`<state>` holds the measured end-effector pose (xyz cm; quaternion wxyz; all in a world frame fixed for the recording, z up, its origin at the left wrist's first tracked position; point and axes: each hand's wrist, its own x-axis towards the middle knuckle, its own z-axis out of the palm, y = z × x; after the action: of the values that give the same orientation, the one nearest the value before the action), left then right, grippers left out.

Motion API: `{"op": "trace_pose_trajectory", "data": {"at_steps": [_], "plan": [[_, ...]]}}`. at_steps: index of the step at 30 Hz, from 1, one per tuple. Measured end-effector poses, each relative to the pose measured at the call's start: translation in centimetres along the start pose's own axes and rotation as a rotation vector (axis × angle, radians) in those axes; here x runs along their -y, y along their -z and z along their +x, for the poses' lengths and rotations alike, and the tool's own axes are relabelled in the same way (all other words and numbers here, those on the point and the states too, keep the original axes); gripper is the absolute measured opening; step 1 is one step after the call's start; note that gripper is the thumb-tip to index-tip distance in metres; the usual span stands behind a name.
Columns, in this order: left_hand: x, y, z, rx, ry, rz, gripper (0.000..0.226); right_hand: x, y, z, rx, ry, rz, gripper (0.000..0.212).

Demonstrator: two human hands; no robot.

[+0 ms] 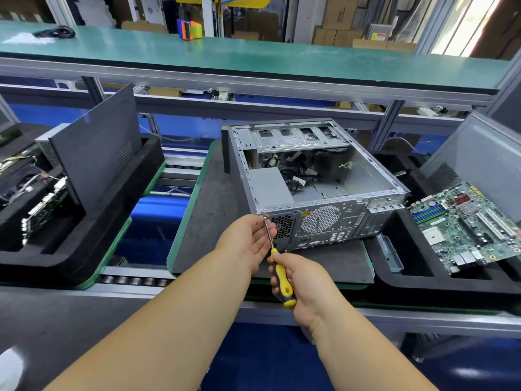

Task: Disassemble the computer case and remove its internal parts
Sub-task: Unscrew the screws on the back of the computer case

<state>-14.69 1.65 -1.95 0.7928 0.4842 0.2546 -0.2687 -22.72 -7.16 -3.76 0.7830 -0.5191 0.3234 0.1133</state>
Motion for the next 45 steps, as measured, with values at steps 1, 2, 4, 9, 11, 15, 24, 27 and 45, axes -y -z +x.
{"op": "trace_pose_trajectory", "data": {"at_steps": [1, 2, 4, 9, 11, 15, 24, 27, 45], "plan": [[0.1, -0.1, 0.0, -0.004, -0.009, -0.001, 0.016, -0.2, 0.0, 0.2, -0.013, 0.033, -0.05, 0.016], [0.1, -0.1, 0.0, -0.009, -0.019, 0.0, 0.014, -0.4, 0.1, 0.3, -0.024, 0.074, -0.096, 0.015], [0.1, -0.1, 0.0, -0.02, -0.03, 0.001, 0.013, -0.9, 0.2, 0.6, -0.031, 0.148, -0.155, 0.014], [0.1, -0.2, -0.1, -0.034, -0.032, 0.004, 0.013, -1.1, -0.2, 0.5, -0.045, 0.176, -0.183, 0.014], [0.1, -0.2, -0.1, -0.031, -0.029, -0.007, 0.013, -0.7, -0.3, 0.3, -0.046, 0.107, -0.151, 0.018], [0.2, -0.2, -0.1, -0.027, -0.025, -0.001, 0.015, -0.1, -0.5, -0.1, -0.04, -0.048, -0.022, 0.03], [0.4, -0.2, 0.1, -0.001, -0.001, -0.033, 0.018, -0.7, -0.1, 0.4, -0.016, 0.12, -0.066, 0.02], [0.5, -0.2, 0.2, 0.009, 0.0, -0.042, 0.017, -0.7, 0.0, 0.5, -0.034, 0.119, -0.112, 0.019], [1.0, 0.5, 1.0, 0.047, -0.104, 0.052, 0.018, -0.6, 0.2, 0.5, -0.043, 0.211, -0.223, 0.018]]}}
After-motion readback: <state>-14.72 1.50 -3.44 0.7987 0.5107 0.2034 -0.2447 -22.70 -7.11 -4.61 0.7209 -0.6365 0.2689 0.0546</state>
